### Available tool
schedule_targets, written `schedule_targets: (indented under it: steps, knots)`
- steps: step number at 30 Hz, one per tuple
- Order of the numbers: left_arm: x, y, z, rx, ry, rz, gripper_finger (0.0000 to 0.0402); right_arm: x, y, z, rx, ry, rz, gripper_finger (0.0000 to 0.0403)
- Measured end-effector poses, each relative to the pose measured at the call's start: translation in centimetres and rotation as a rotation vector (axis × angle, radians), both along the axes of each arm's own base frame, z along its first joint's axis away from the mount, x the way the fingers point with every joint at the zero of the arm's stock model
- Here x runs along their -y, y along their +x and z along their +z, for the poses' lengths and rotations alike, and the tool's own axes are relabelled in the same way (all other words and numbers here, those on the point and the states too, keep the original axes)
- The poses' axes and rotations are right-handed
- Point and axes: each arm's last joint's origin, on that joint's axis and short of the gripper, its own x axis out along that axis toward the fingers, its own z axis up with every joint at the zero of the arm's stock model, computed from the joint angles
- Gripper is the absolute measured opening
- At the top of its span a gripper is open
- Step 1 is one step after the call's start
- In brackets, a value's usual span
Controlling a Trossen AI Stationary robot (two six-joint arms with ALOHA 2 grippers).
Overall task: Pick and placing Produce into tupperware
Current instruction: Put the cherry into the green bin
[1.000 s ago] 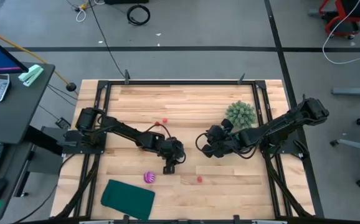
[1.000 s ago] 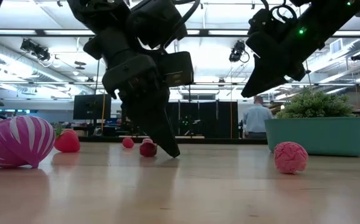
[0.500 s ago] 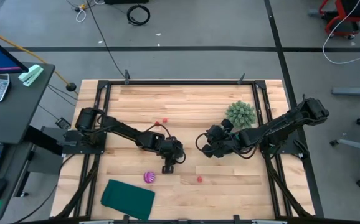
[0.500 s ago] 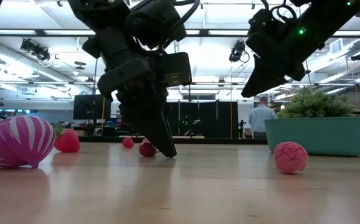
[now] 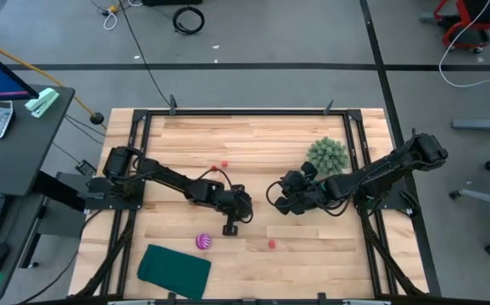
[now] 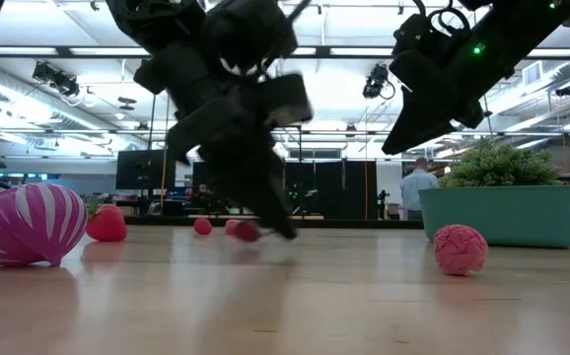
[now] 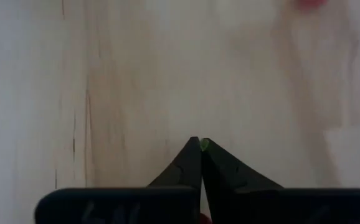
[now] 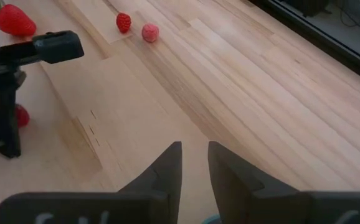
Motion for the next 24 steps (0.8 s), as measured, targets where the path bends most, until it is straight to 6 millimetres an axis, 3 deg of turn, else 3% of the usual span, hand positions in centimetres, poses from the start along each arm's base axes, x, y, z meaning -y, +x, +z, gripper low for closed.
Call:
schedule_targets:
  steps: [5, 11, 19, 24]
  knots:
    - [0.2, 1.4, 1.4, 0.212, 0.000, -0.037, 0.0007, -0.1, -0.5, 0.2, -0.044, 0.087, 0.058, 0.0087]
    - [-1.4, 3.2, 3.9, 0.520, 0.017, -0.026, 0.0005, -1.2, -3.2, 1.5, -0.092, 0.460, 0.025, 0.0084]
    - [-5.9, 4.3, 7.3, 0.865, -0.112, 0.047, 0.0004, -5.5, -6.6, 2.0, -0.076, 0.405, 0.065, 0.0083]
    - [-7.8, 6.8, 7.6, 0.889, -0.249, 0.009, 0.0004, -7.2, -7.8, 2.1, -0.024, 0.371, 0.090, 0.0083]
